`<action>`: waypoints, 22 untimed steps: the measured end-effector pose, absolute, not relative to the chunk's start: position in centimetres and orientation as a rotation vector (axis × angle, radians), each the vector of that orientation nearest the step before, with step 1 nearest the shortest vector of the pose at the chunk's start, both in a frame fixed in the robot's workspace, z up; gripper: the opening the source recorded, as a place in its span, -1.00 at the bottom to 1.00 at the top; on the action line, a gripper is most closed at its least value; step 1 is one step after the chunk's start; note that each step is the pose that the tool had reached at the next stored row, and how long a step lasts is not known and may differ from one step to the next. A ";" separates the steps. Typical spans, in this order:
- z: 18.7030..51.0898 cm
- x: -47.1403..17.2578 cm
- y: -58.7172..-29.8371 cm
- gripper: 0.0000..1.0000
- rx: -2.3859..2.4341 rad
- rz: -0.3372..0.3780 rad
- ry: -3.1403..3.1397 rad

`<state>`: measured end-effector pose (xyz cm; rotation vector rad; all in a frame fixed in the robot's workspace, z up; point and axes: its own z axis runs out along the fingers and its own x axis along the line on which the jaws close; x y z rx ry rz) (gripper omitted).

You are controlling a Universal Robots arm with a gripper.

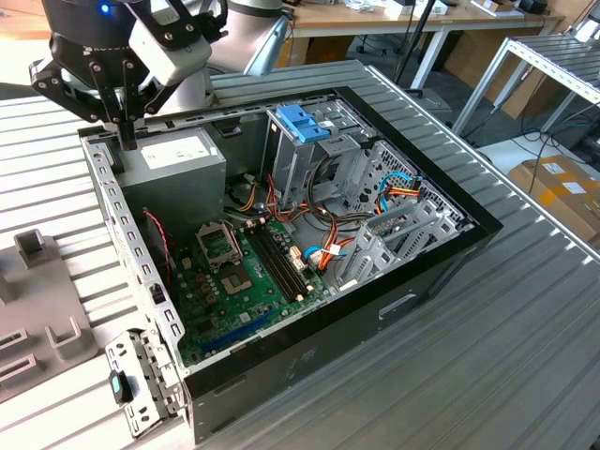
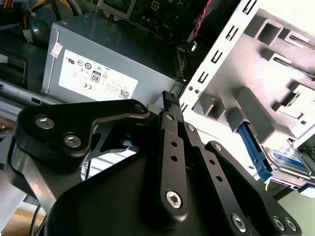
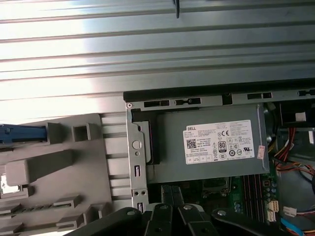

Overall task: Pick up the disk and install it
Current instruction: 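Reach for the disk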

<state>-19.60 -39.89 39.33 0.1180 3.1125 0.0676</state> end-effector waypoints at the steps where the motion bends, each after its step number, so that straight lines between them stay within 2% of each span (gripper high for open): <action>1: 39.3 -19.7 -39.9 -0.79 0.118 0.068 3.112; 22: 39.3 -21.2 -39.9 -0.79 0.118 0.068 3.112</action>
